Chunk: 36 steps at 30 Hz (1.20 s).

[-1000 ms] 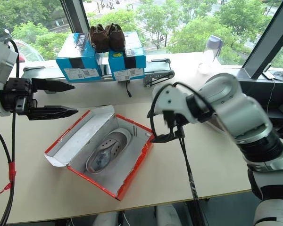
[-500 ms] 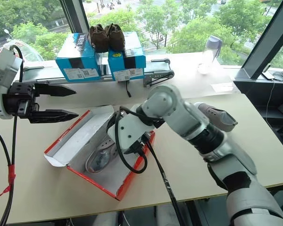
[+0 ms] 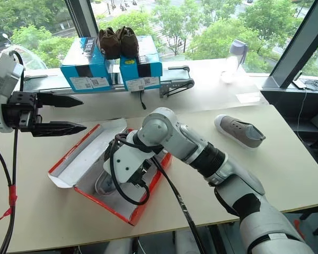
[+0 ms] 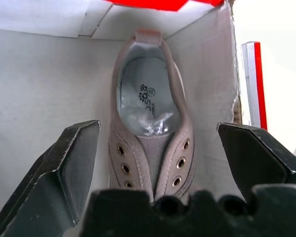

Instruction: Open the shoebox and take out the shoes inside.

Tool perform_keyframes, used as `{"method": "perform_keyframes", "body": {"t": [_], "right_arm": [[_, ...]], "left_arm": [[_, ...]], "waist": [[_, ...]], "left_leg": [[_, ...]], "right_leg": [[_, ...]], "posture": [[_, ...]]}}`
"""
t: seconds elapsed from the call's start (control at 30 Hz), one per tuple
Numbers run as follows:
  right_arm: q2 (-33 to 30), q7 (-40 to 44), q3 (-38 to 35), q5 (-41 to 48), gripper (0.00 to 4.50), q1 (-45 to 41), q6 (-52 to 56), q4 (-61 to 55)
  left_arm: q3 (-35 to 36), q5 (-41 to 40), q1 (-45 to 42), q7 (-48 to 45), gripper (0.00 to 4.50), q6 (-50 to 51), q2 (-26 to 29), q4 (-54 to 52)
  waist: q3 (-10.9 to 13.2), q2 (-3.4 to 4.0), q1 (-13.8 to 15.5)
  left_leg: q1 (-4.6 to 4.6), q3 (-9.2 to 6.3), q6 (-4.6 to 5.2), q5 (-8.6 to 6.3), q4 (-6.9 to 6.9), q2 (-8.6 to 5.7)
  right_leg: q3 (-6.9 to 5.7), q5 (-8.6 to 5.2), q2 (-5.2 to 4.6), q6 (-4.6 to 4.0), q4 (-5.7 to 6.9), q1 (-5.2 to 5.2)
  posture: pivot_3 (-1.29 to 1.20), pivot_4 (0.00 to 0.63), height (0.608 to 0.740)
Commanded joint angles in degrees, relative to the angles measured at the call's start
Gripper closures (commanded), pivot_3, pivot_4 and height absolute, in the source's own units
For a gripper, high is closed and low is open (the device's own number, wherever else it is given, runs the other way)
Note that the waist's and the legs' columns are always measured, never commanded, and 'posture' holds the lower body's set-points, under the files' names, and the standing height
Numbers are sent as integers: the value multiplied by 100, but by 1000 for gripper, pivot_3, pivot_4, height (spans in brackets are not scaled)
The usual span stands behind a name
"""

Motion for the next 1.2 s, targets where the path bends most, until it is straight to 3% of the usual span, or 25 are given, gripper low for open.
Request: {"method": "perform_keyframes", "body": {"t": [0.03,0.43,0.6,0.63,0.67,0.77,0.8,1.0,1.07,1.2], "right_arm": [[77,36,11,4,23,13,-16,-231],[622,-112,207,-37,23,92,-308,208],[942,-350,355,-247,23,93,-674,933],[999,-411,387,-300,524,87,-752,1100],[1051,-466,412,-348,665,86,-823,1258],[1143,-543,425,-420,1700,77,-973,1523],[1172,-610,447,-489,1808,65,-1041,1696],[1201,-606,376,-556,4008,51,-1167,1985],[1144,-554,319,-519,4452,24,-1166,1910],[1013,-488,132,-398,4452,-70,-1178,1610]], "left_arm": [[-23,80,-129,-75,0,-106,71,22],[139,28,-36,-7,0,24,166,-126],[256,-38,51,56,0,112,224,-248],[266,-46,50,70,0,127,228,-266],[276,-57,46,88,0,142,229,-281],[290,-76,46,116,0,160,232,-305],[287,-71,41,124,0,153,229,-303],[240,-39,18,168,0,92,179,-307],[200,-21,-15,176,0,56,149,-288],[120,-3,-68,181,0,-9,92,-262]], "waist": [[0,0,0],[0,0,-3],[-1,-2,-8],[-1,-2,-11],[-1,-2,-12],[-1,-2,-9],[-2,-3,-8],[-3,-5,-16],[-3,-5,-12],[-3,-5,-3]], "left_leg": [[0,0,0,0,0,0],[2,-1,0,0,0,1],[2,-1,0,0,0,1],[3,-1,0,0,0,1],[5,-1,0,0,0,1],[4,-1,0,0,0,2],[4,-1,0,0,0,2],[15,-1,0,0,0,5],[19,-1,-1,0,0,6],[20,-1,-2,1,0,6]], "right_leg": [[0,0,0,0,0,0],[0,0,1,0,2,0],[0,0,1,0,2,1],[0,0,1,0,2,1],[0,0,1,0,2,1],[0,0,3,0,3,1],[0,0,3,0,3,1],[0,-1,7,2,5,7],[0,-2,8,3,6,10],[0,-4,8,7,6,12]], "posture": [[0,150,740],[0,150,740],[0,150,740],[0,150,740],[0,150,740],[0,150,740],[0,150,740],[0,150,740],[0,150,740],[0,150,740]]}}
